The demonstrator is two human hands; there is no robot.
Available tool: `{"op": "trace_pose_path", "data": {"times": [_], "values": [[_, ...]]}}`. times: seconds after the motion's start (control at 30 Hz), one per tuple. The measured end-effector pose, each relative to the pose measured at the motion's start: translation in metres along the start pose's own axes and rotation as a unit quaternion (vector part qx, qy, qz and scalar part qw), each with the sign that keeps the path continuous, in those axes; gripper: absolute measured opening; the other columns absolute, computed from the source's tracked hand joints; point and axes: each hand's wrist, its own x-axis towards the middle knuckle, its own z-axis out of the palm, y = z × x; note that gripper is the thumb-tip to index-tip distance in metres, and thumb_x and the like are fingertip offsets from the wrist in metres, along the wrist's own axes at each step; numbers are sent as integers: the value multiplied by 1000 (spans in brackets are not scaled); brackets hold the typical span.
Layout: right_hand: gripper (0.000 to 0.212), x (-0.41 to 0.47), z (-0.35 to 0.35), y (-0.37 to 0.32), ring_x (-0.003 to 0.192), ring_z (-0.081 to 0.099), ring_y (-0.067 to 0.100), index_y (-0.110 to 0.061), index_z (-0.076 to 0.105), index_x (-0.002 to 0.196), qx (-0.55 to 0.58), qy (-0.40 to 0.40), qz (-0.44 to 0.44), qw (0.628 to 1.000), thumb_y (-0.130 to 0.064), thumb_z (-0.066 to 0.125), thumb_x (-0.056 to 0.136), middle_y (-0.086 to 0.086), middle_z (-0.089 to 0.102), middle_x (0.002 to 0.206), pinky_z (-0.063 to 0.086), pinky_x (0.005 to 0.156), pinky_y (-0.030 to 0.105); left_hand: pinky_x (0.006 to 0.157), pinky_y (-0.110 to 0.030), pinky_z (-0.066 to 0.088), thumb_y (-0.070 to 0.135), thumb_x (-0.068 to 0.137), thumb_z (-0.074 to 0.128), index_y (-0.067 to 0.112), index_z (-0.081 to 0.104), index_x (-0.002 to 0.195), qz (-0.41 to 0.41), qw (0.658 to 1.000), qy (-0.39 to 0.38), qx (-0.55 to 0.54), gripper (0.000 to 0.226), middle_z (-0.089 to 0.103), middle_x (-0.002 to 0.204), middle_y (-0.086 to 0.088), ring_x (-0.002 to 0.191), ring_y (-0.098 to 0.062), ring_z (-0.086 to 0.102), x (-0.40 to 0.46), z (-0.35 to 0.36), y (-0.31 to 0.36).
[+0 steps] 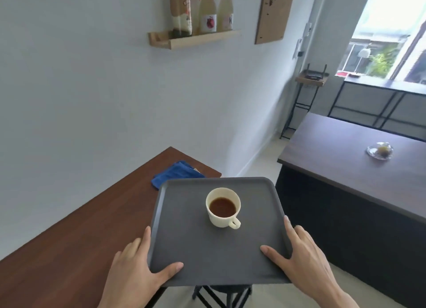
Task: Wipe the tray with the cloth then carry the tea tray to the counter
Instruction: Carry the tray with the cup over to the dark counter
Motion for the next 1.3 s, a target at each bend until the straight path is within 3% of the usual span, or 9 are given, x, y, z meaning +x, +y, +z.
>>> {"op": "trace_pose_path", "data": {"times": [0.1,0.33,0.47,0.6,0.73,0.87,0.93,1.07,1.3], "values": [[112,-12,-11,32,93,44,3,-29,6,162,7,23,38,999,-94,35,76,-20,37,95,40,67,22,99,-40,45,110,54,26,15,28,160,45,999,-6,0,142,61,124,2,120,-19,57,15,7,33],[112,-30,-44,114,93,45,4,-27,8,162,22,72,104,992,-93,36,77,-20,38,95,45,71,23,97,-44,50,106,58,40,10,41,154,131,991,-22,0,135,67,127,-4,117,-27,62,38,26,133],[111,-32,-66,169,92,47,5,-26,11,162,22,84,140,986,-92,39,77,-19,39,95,47,71,23,98,-38,52,110,56,29,18,27,160,171,985,-35,4,139,62,119,8,111,-19,60,44,35,204],[112,-24,-93,233,91,48,6,-26,13,162,19,94,159,983,-93,39,77,-18,39,93,48,72,25,103,-35,46,108,59,35,20,19,162,201,979,-36,-19,136,59,123,8,116,-17,57,52,58,278],[112,-12,-116,295,89,48,7,-26,14,162,8,100,180,978,-95,36,76,-18,40,93,50,70,25,89,-41,53,108,57,36,15,40,156,215,976,-32,-20,136,66,107,4,96,-22,64,68,93,339],[113,-5,-134,352,88,47,7,-26,16,162,3,106,203,973,-96,33,75,-17,40,92,48,68,24,106,-37,45,109,56,34,22,18,162,227,971,-65,-32,138,58,126,9,117,-18,55,73,111,410],[113,-2,-140,379,88,47,7,-25,17,162,-1,107,217,970,-96,33,76,-17,39,92,48,68,25,108,-37,43,108,58,34,22,17,162,243,967,-73,-23,136,58,129,8,118,-17,54,80,123,440],[114,7,-143,425,90,46,7,-25,16,162,2,109,245,963,-96,34,75,-18,39,92,48,70,23,88,-43,53,109,57,33,15,44,153,268,960,-83,18,135,69,108,4,96,-22,66,101,157,490],[117,51,-132,500,86,47,10,-19,30,159,20,98,297,950,-97,35,72,-13,40,88,46,61,24,75,-42,57,106,60,41,12,55,146,291,949,-104,53,128,71,96,4,84,-22,68,142,211,564]]}}
